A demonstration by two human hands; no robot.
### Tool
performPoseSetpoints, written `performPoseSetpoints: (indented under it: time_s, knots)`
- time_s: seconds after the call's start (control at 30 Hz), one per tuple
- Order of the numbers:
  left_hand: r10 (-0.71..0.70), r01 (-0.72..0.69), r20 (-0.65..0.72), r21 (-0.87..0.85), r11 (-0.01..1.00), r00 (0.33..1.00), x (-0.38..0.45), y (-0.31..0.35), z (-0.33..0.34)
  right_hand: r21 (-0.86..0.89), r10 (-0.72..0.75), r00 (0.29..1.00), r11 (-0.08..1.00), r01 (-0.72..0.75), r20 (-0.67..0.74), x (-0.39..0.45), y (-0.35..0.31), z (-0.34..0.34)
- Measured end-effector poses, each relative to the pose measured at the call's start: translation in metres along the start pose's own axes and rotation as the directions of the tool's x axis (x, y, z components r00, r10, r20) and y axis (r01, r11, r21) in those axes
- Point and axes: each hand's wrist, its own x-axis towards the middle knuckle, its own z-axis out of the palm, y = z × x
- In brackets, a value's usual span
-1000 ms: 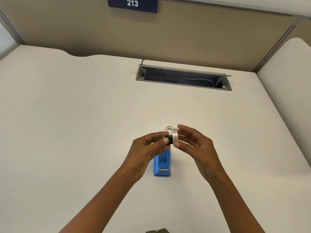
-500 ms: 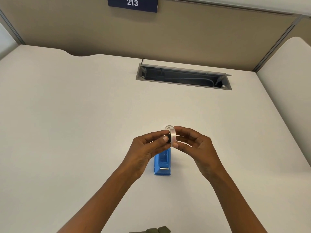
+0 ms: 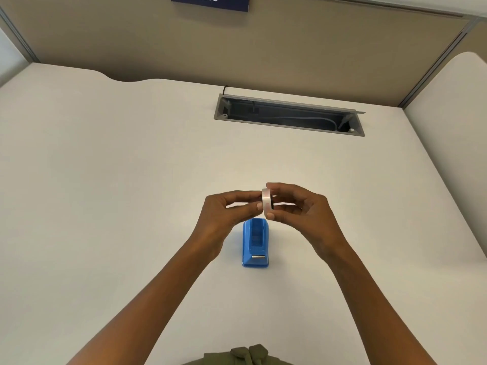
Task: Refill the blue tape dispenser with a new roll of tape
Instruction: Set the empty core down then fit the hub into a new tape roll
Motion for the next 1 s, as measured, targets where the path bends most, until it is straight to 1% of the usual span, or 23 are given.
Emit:
performPoseSetpoints:
  time_s: [0.17, 0.27, 0.4, 0.47, 0.57, 0.63, 0.77, 1.0]
  knots:
    - [0.050, -0.046, -0.035, 0.124, 0.991, 0.998, 0.003, -0.001, -0.005, -0.059, -0.005, 1.000, 0.998, 0.006, 0.006, 0.005, 0.003, 0.001]
    - [0.097, -0.078, -0.067, 0.243, 0.967, 0.993, 0.002, -0.011, -0.004, -0.102, 0.004, 1.000, 0.995, -0.001, 0.029, 0.003, 0.012, 0.003]
    - [0.140, -0.096, -0.096, 0.365, 0.926, 0.986, 0.000, -0.028, -0.002, -0.182, 0.012, 1.000, 0.983, -0.006, 0.029, -0.001, 0.026, 0.005]
    - [0.158, -0.105, -0.102, 0.402, 0.910, 0.982, -0.001, -0.038, -0.002, -0.254, 0.003, 1.000, 0.967, 0.001, 0.016, -0.004, 0.034, 0.006]
    - [0.186, -0.109, -0.131, 0.447, 0.888, 0.974, -0.004, -0.052, 0.001, -0.356, 0.015, 1.000, 0.934, -0.020, -0.016, -0.007, 0.046, 0.006]
    - [0.198, -0.097, -0.169, 0.472, 0.876, 0.966, -0.003, -0.061, 0.003, -0.386, 0.024, 0.999, 0.922, -0.036, -0.036, -0.007, 0.054, 0.007]
    - [0.181, -0.051, -0.231, 0.478, 0.877, 0.956, 0.000, -0.071, 0.004, -0.393, 0.034, 0.997, 0.918, -0.056, -0.062, -0.007, 0.061, 0.010]
    - [0.138, -0.010, -0.246, 0.457, 0.889, 0.959, 0.005, -0.084, 0.000, -0.419, 0.040, 0.998, 0.906, -0.061, -0.058, -0.005, 0.068, 0.013]
